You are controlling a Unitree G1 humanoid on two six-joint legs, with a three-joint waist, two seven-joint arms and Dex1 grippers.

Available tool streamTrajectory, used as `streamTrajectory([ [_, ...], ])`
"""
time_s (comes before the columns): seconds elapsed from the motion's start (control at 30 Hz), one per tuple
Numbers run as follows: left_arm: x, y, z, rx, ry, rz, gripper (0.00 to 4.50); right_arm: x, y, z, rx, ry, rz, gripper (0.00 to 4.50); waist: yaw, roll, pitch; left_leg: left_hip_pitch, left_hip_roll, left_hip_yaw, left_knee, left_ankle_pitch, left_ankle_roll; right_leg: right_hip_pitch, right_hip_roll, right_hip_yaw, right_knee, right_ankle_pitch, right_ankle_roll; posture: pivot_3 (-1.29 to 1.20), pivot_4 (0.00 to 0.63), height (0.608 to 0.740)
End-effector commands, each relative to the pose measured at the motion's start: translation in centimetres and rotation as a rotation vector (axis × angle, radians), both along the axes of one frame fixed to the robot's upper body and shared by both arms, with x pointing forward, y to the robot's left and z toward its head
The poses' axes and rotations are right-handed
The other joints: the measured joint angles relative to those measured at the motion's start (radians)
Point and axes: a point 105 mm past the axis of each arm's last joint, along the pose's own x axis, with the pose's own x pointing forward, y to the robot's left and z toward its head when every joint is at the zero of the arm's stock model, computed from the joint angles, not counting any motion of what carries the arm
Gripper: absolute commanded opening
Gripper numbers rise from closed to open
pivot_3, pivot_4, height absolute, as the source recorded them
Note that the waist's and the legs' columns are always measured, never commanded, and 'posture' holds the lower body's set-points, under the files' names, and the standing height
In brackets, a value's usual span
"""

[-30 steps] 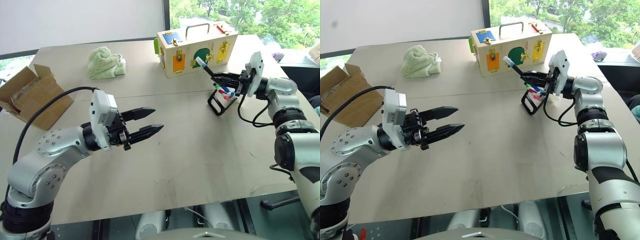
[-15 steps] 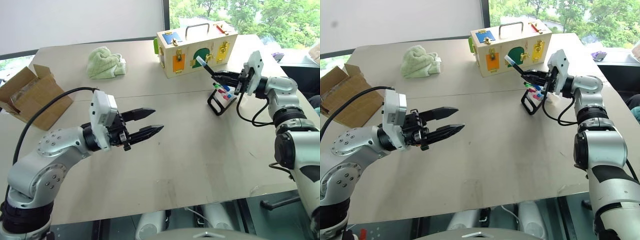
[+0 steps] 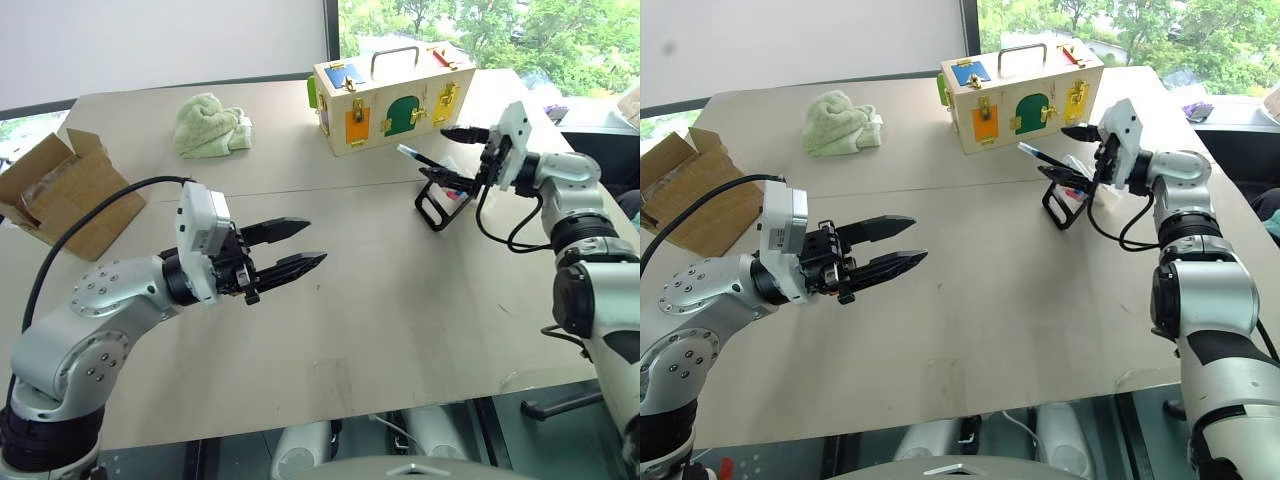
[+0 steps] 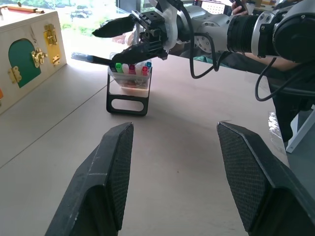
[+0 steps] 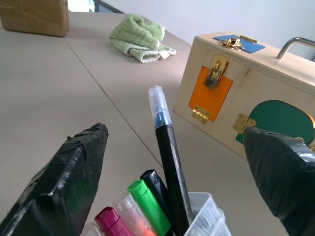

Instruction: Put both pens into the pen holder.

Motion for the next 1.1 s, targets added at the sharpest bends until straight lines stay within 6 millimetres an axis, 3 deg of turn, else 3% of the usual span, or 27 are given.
streamTrajectory([
  [0.03, -0.4, 0.0, 0.8, 0.008, -0.049, -0.011, 2.79, 0.0, -0.5, 2.7, 0.040, -0.065, -0.006, 4.41, 0.000, 0.000, 0.000, 0.000, 0.000, 0.000, 0.000, 0.000, 0.000, 0.000, 0.000, 0.000, 0.000, 0.000, 0.000, 0.00, 0.150, 0.740],
  [0.2, -0.3, 0.1, 0.8, 0.001, -0.051, 0.004, 2.79, -0.6, -0.9, 3.8, 0.051, -0.078, 0.041, 4.41, 0.001, 0.000, 0.000, 0.000, 0.000, 0.000, 0.000, 0.000, 0.000, 0.000, 0.000, 0.000, 0.000, 0.000, 0.000, 0.00, 0.150, 0.740],
  [0.27, -0.1, 0.3, 0.9, -0.015, -0.053, 0.027, 2.79, -0.8, -0.7, 3.6, -0.018, -0.092, 0.054, 4.41, 0.000, 0.000, 0.000, 0.000, 0.000, 0.000, 0.000, 0.000, 0.000, 0.000, 0.000, 0.000, 0.000, 0.000, 0.000, 0.00, 0.150, 0.740],
  [0.57, 1.3, 0.5, 2.7, -0.106, -0.116, 0.173, 2.79, 1.2, 2.3, 3.8, -0.300, -0.174, -0.101, 4.41, -0.001, 0.000, 0.000, -0.001, 0.000, 0.001, 0.000, 0.000, 0.000, -0.002, 0.000, 0.001, 0.001, 0.000, 0.000, 0.00, 0.150, 0.740],
  [0.77, 1.6, -0.1, 2.9, -0.080, -0.129, 0.234, 2.79, 1.0, 4.1, 2.9, -0.370, -0.224, -0.089, 4.41, 0.000, 0.000, 0.000, -0.002, 0.000, 0.001, 0.000, 0.000, 0.000, -0.004, 0.000, 0.001, 0.001, 0.000, 0.000, 0.00, 0.150, 0.740],
  [0.87, 1.8, 0.0, 3.1, -0.091, -0.135, 0.259, 2.79, 1.1, 4.3, 2.8, -0.386, -0.233, -0.105, 3.70, 0.001, 0.000, 0.000, -0.002, 0.000, 0.001, 0.000, 0.000, 0.000, -0.003, 0.000, 0.002, 0.001, 0.000, 0.000, 0.00, 0.150, 0.740],
  [1.1, 2.1, 1.2, 3.3, -0.057, -0.142, 0.292, 2.79, 0.9, 4.3, 1.6, -0.435, -0.183, -0.078, 0.26, 0.001, 0.000, 0.000, -0.002, 0.000, 0.001, 0.000, 0.000, 0.000, -0.003, 0.000, 0.002, 0.001, 0.000, 0.000, 0.00, 0.150, 0.740],
])
